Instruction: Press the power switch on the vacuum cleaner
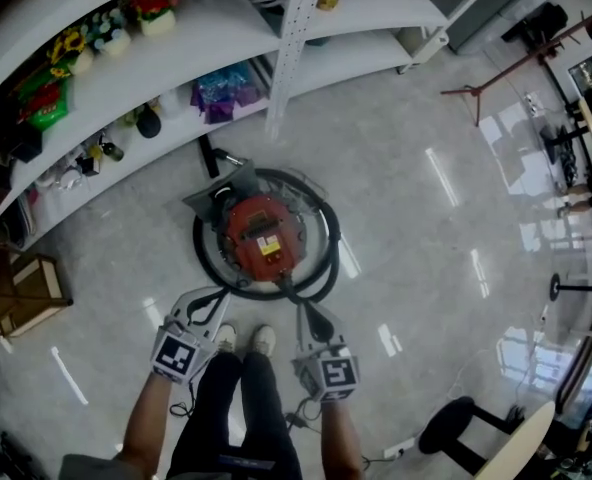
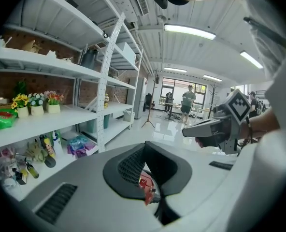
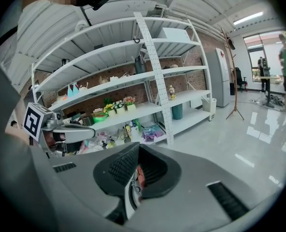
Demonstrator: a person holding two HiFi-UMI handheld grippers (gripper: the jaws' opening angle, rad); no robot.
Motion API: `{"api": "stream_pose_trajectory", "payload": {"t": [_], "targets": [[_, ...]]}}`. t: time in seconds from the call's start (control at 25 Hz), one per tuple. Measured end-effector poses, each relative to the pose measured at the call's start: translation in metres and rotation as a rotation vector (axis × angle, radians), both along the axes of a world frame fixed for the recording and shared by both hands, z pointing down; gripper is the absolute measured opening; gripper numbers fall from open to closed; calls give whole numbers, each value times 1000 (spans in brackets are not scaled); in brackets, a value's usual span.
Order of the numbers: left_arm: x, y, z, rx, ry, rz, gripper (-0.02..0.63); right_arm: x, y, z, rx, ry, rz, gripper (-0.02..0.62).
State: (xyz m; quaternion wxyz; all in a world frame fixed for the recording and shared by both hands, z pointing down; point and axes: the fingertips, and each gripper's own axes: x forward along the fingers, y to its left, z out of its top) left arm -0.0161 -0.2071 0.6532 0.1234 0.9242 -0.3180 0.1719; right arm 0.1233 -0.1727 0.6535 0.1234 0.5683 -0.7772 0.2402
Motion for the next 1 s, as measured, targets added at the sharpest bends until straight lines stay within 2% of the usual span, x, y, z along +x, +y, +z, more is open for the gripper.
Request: {"api": "stream_pose_trajectory", "payload": {"t": [0.48,1.0], "targets": [[5,1,60,-14,-11,17,6,-1,-4,57,-18,-10,-20,12],[8,2,112,6,-3,6,6,-4,-10,112,0,-7,-64,12]]}}
